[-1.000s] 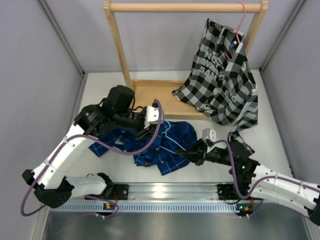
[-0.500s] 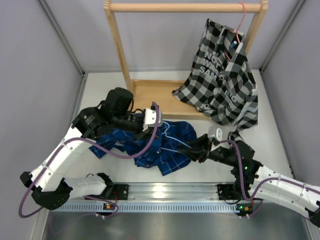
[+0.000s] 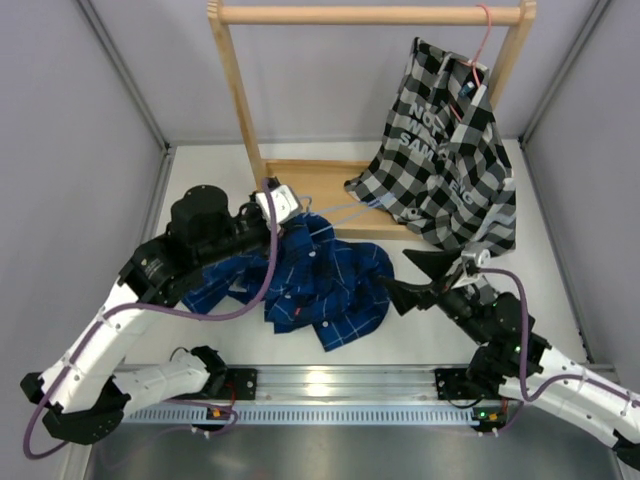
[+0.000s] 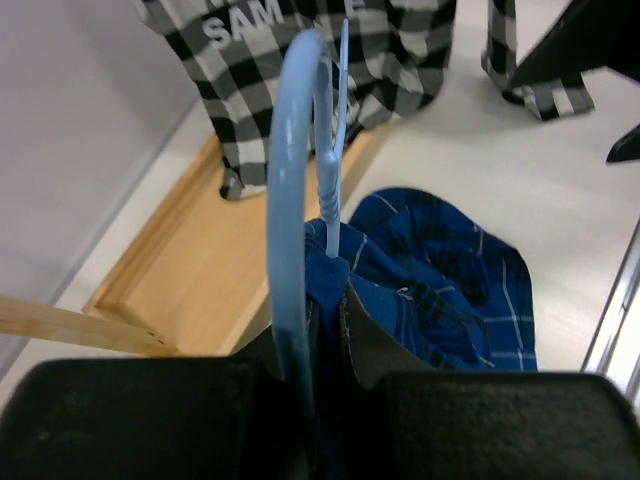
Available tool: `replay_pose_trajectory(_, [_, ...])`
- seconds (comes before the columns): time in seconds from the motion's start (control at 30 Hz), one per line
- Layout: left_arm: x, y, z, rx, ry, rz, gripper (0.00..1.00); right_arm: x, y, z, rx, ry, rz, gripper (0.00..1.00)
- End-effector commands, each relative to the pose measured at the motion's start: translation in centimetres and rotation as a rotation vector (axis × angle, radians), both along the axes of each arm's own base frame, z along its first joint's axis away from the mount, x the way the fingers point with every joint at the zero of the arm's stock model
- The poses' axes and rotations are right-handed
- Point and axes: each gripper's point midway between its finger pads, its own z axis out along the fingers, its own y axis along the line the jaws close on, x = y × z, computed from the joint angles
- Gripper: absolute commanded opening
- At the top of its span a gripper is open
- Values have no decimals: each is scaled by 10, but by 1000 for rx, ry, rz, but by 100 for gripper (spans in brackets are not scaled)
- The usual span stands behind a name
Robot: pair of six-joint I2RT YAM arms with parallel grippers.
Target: Place the shirt on the hanger
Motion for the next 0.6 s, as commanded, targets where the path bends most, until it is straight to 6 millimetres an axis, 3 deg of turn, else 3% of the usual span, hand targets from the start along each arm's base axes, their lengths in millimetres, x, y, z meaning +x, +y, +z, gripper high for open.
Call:
replay_pose_trajectory(0.0, [14,6,58,-214,-119,119,0,15,-4,-14,46,150,-79,99])
replay_pose_trajectory(0.13, [9,4,55,-277,-69,122,0,7,29,-10,75,187,63,99])
replay_pose_trajectory(0.23, [5,3,52,-317,-54,117,0,15,48,-6,73,215,79,94])
replay_pose_trajectory(0.37, [6,8,56,-376,-50,156,0,36,80,-15,13,275,88,80])
replay_pose_trajectory(0.47, [7,9,55,-395,-49,167,0,35,102,-25,-5,294,160,72])
replay_pose_trajectory(0.5, [6,9,54,-399,-46,166,0,36,106,-18,21,273,172,69])
replay_pose_trajectory(0.57, [7,8,53,-401,-46,163,0,44,114,-30,7,301,157,63])
